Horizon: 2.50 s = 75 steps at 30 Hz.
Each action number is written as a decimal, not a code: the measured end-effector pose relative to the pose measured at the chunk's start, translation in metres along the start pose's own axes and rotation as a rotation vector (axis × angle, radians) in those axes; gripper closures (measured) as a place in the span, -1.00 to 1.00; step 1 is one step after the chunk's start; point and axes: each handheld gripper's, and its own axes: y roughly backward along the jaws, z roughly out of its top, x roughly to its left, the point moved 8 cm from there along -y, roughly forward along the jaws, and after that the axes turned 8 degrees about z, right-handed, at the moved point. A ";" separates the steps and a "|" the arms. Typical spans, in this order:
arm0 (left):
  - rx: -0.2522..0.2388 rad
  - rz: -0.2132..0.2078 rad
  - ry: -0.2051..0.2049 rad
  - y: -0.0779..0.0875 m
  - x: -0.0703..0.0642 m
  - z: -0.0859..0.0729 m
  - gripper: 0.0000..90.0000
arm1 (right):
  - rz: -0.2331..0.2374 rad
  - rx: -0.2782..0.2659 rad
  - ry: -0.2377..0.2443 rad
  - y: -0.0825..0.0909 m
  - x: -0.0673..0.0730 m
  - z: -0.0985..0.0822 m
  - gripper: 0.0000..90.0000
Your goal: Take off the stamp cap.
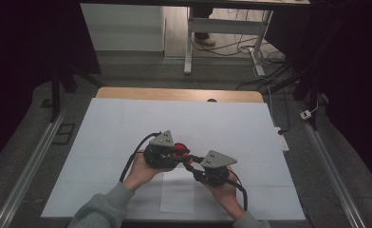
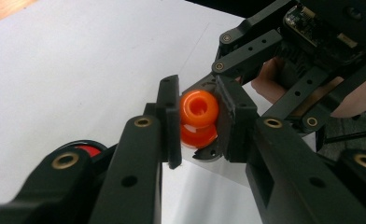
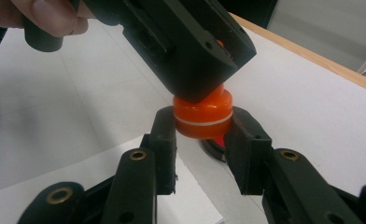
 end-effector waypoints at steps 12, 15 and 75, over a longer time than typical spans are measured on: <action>0.002 -0.001 0.003 -0.001 0.000 -0.001 0.62 | 0.000 0.002 -0.004 0.000 0.000 -0.001 0.44; 0.000 0.000 0.003 -0.001 0.000 0.000 0.62 | 0.000 0.002 -0.004 0.000 0.000 -0.001 0.44; -0.067 0.091 0.059 0.026 0.028 0.002 0.62 | -0.131 -0.003 -0.157 0.077 -0.041 -0.052 0.44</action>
